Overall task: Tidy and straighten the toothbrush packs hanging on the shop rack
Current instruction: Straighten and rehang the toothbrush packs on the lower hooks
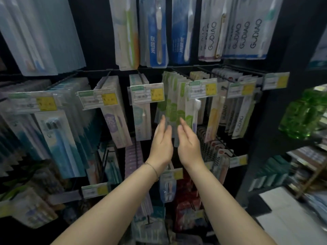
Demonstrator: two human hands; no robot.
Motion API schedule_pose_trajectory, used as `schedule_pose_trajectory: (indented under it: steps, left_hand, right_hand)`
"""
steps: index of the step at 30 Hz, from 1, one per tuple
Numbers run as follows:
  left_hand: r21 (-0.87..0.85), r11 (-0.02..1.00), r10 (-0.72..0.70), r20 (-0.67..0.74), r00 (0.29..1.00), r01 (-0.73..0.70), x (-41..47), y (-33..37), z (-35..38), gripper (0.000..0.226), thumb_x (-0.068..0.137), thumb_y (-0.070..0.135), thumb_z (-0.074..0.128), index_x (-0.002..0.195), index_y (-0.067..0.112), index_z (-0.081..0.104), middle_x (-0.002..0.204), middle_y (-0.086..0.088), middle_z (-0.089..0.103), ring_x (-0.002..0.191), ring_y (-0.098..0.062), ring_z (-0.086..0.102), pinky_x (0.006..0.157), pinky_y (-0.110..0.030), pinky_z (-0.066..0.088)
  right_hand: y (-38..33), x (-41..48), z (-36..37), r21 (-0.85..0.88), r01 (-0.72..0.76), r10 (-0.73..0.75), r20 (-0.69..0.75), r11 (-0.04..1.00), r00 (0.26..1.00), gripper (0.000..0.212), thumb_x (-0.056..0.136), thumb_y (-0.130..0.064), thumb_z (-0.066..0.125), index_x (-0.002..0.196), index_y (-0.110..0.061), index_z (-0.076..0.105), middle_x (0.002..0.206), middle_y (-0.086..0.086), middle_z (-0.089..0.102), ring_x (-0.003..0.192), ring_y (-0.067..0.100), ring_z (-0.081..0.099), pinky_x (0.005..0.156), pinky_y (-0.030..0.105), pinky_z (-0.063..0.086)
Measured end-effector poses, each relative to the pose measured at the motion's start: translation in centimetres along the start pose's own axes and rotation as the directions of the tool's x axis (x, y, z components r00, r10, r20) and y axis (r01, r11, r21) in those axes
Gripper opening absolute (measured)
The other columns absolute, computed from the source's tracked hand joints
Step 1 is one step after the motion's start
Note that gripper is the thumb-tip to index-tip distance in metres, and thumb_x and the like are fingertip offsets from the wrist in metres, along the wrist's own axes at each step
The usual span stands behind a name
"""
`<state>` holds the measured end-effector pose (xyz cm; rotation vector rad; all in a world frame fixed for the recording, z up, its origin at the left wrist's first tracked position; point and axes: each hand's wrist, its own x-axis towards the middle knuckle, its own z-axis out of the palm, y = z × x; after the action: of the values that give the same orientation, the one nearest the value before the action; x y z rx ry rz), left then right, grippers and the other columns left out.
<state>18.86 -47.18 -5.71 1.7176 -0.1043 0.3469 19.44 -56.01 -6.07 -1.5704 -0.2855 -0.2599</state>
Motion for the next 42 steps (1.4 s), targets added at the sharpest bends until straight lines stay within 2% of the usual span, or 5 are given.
schedule_pose_trajectory:
  steps: [7, 11, 18, 35, 42]
  left_hand:
    - [0.032, 0.998, 0.055, -0.153, 0.987, -0.051, -0.1, 0.5, 3.0, 0.048, 0.104, 0.026, 0.045, 0.151, 0.028, 0.034, 0.154, 0.007, 0.037, 0.141, -0.004, 0.032, 0.119, -0.03, 0.028]
    - [0.368, 0.918, 0.242, -0.216, 0.946, -0.151, -0.7, 0.9, 3.9, 0.052, 0.098, 0.022, 0.056, 0.147, 0.025, 0.037, 0.144, 0.008, 0.044, 0.133, -0.002, 0.039, 0.115, -0.03, 0.035]
    - [0.836, 0.548, 0.156, -0.129, 0.979, 0.023, -1.5, 1.4, 5.4, 0.084, 0.096, 0.033, 0.052, 0.158, 0.018, -0.002, 0.16, -0.004, 0.026, 0.145, -0.022, 0.028, 0.109, -0.049, 0.033]
    - [0.653, 0.756, -0.09, 0.023, 0.996, 0.053, 1.8, 2.5, 4.7, 0.09, 0.098, 0.021, 0.052, 0.156, 0.021, -0.017, 0.156, -0.009, 0.025, 0.125, -0.01, 0.044, 0.093, -0.018, 0.035]
    - [0.693, 0.72, 0.249, -0.194, 0.949, -0.048, 1.0, 1.5, 5.0, 0.059, 0.09, 0.025, 0.059, 0.144, 0.014, 0.039, 0.134, -0.003, 0.049, 0.128, -0.02, 0.046, 0.107, -0.043, 0.043]
  right_hand:
    - [0.1, 0.3, -4.2, -0.028, 0.159, -0.16, -0.005, 0.987, 0.987, 0.026, 0.102, -0.02, 0.05, 0.125, -0.015, 0.062, 0.118, -0.011, 0.064, 0.109, -0.006, 0.058, 0.09, 0.012, 0.046]
    - [0.6, 0.8, -7.4, -0.156, 0.289, -0.294, -0.006, 0.944, 0.956, 0.021, 0.098, -0.014, 0.054, 0.116, -0.016, 0.063, 0.111, -0.006, 0.063, 0.106, 0.004, 0.059, 0.092, 0.028, 0.051]
    - [1.8, 3.6, -9.9, -0.372, 0.25, -0.11, 0.359, 0.894, 0.927, 0.066, 0.103, -0.024, 0.043, 0.158, -0.019, 0.006, 0.164, -0.003, 0.012, 0.149, 0.008, 0.009, 0.12, 0.023, 0.007]
    - [2.2, 6.5, -7.8, -0.229, 0.123, -0.011, 0.438, 0.966, 0.899, 0.063, 0.105, -0.033, 0.036, 0.155, -0.039, -0.001, 0.161, -0.003, 0.016, 0.137, 0.001, 0.024, 0.108, 0.022, 0.021]
    - [1.3, 6.1, -10.6, -0.248, 0.175, -0.103, 0.277, 0.953, 0.955, 0.046, 0.102, -0.03, 0.047, 0.147, -0.024, 0.039, 0.145, -0.002, 0.042, 0.133, 0.008, 0.04, 0.112, 0.031, 0.034]
